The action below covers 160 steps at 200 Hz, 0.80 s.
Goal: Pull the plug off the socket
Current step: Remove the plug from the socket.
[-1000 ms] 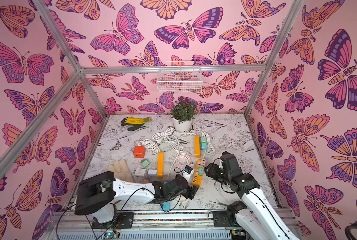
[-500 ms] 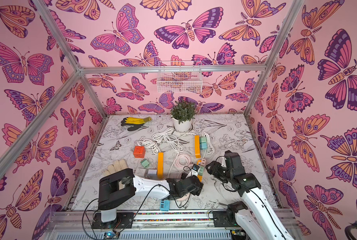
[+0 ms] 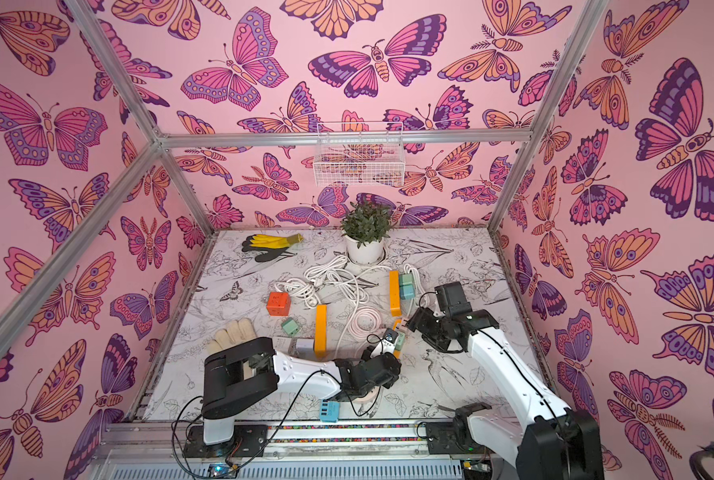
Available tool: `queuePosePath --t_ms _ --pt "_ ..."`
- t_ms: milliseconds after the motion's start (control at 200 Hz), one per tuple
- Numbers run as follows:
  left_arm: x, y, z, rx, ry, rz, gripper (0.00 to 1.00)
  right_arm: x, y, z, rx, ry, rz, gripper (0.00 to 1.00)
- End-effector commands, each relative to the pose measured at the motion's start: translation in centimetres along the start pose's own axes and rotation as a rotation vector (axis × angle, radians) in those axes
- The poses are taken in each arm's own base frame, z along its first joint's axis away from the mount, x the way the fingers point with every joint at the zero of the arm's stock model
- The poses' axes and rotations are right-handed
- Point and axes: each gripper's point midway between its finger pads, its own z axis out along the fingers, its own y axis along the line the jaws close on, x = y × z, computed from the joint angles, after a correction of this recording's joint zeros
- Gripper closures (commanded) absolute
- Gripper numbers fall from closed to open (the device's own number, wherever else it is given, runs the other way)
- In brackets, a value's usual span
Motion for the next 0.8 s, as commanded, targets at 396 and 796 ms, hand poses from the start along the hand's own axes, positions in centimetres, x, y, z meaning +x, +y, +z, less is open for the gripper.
queuePosePath --t_ms 396,796 --pt "3.8 1.1 0.4 0.045 0.060 0.157 0.44 -0.8 -2.1 3.8 0.361 0.085 0.002 0.49" --pt "4.2 0.8 0.5 0.061 0.080 0.175 0.46 -0.7 -2.1 4.1 0.371 0.044 -0.003 0.72"
